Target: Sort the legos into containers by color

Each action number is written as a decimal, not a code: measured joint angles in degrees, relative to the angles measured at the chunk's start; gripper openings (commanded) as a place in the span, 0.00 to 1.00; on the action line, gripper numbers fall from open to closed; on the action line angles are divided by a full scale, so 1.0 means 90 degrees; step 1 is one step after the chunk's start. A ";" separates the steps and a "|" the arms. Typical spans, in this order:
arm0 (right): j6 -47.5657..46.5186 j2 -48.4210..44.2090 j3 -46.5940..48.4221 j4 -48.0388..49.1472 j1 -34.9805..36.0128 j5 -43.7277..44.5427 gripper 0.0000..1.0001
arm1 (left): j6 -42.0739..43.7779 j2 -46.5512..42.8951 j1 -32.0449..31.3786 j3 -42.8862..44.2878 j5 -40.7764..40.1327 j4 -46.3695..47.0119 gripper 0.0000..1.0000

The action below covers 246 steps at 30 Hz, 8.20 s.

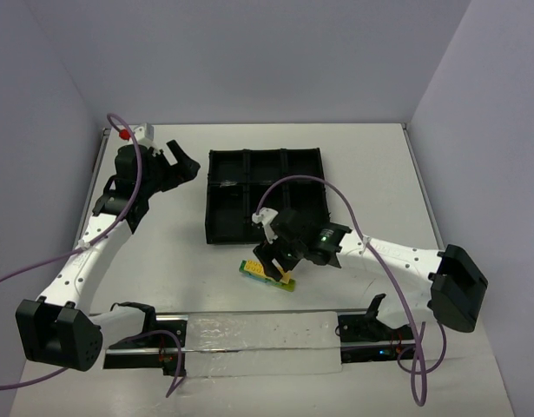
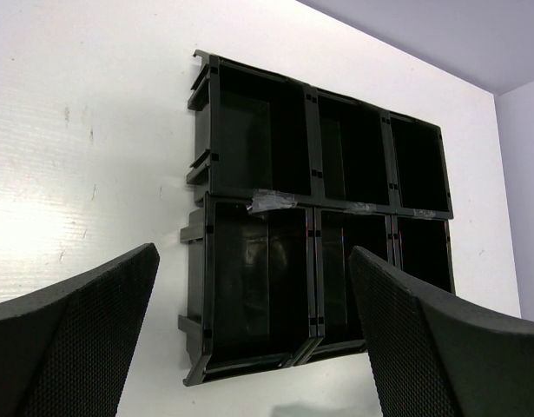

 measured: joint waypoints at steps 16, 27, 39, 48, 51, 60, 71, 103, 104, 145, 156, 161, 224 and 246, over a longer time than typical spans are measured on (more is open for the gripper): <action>-0.0164 0.0833 0.0108 -0.0156 0.0298 0.0304 0.57 | 0.0000 0.0017 0.0000 0.0000 0.0069 0.0000 0.99; -0.0184 0.0919 0.0211 -0.0154 0.0298 0.0320 0.24 | 0.0000 0.0017 0.0000 0.0000 0.0068 0.0000 0.99; 0.0071 -0.0435 0.0465 -0.0228 -0.0110 -0.0364 0.22 | 0.0032 0.0011 0.0006 0.0000 0.0127 -0.0004 0.99; 0.0681 -0.0918 0.0485 0.0093 -0.1842 -0.1593 0.23 | -0.0146 -0.0432 0.0742 -0.0478 0.2128 0.0857 0.99; 0.0970 -0.0903 0.0525 0.0267 -0.2132 -0.1958 0.23 | -0.0454 -0.0458 0.0863 -0.0884 0.3180 0.1721 0.99; 0.2147 -0.0731 0.0663 0.1409 -0.2750 -0.3042 0.23 | -0.2216 0.0000 0.0837 -0.2564 0.5263 0.4801 0.99; 0.3329 -0.0349 0.0678 0.2928 -0.2898 -0.3899 0.24 | -0.3647 0.0571 0.0233 -0.2868 0.5760 0.7549 0.99; 0.4587 0.0203 0.0753 0.4859 -0.2898 -0.5242 0.24 | -0.5435 0.1568 -0.0400 -0.2723 0.5720 0.9818 0.88; 0.4591 0.0229 0.0753 0.4862 -0.2898 -0.5251 0.24 | -0.5494 0.1574 -0.0408 -0.2698 0.5714 0.9819 0.87; 0.4854 0.0644 0.0660 0.5493 -0.2821 -0.5556 0.61 | -0.6013 0.1715 -0.0633 -0.2540 0.5660 0.9892 0.00; 0.4813 0.0688 0.0660 0.5502 -0.2808 -0.5570 0.84 | -0.5932 0.1715 -0.0656 -0.2540 0.5665 0.9894 0.00; 0.4554 0.0665 0.0646 0.5248 -0.2828 -0.5595 0.92 | -0.5760 0.1715 -0.0656 -0.2540 0.5710 0.9894 0.00; 0.2291 -0.0337 0.0556 0.1198 -0.3881 -0.1323 0.00 | -0.3371 0.0533 -0.0081 -0.2028 0.5320 0.6709 0.00; 0.1662 0.0299 0.0746 0.0614 -0.3890 -0.0469 0.70 | -0.3267 0.1340 -0.0093 -0.1671 0.5684 0.6627 0.00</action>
